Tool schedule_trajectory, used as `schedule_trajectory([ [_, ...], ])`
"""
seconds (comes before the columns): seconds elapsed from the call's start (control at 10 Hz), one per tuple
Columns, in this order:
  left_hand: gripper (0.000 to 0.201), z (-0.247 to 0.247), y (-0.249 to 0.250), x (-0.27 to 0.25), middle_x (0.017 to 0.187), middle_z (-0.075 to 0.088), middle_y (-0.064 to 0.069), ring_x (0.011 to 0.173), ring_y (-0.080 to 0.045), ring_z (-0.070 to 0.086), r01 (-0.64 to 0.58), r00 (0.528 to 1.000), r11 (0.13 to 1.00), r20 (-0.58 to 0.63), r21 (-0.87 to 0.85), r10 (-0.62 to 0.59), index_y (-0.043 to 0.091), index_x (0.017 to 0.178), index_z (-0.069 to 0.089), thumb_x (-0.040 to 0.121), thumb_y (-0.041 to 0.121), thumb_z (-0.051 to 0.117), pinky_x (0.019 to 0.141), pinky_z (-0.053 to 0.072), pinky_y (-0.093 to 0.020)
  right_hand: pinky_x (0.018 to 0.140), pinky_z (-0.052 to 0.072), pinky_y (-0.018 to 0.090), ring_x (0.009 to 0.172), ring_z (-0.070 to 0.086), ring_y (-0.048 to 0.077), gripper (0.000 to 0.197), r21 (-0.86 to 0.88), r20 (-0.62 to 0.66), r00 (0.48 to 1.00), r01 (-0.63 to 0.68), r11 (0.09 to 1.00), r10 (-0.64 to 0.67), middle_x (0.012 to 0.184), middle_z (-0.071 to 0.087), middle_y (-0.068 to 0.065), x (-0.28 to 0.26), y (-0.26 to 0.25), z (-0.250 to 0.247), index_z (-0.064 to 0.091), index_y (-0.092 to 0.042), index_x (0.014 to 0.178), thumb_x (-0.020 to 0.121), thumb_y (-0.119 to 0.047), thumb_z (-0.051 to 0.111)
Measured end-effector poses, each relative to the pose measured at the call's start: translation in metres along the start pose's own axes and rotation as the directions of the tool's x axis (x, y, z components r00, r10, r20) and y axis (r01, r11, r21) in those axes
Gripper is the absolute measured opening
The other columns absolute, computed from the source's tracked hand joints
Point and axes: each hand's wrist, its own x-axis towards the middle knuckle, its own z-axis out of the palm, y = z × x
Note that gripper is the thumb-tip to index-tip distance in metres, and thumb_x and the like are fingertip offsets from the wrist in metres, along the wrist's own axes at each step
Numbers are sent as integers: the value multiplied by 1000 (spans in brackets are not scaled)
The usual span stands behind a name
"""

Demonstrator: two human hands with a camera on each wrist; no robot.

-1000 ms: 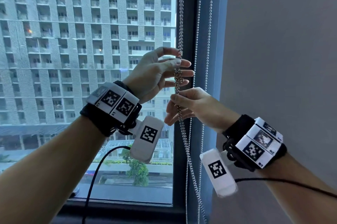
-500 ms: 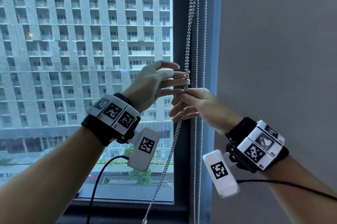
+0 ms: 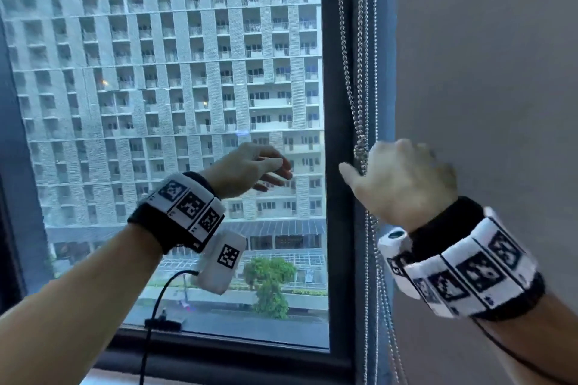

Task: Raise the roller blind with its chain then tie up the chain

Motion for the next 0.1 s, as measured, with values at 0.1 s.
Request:
schedule_trajectory([
  [0.1,25,-14,-1,-13,112,66,-10,103,-24,61,34,996,974,-92,224,-14,7,109,59,98,20,41,83,48,-33,62,31,30,59,40,22,37,199,-411,910,147,969,-54,71,46,4,-2,-15,-32,47,-11,76,91,-45,52],
])
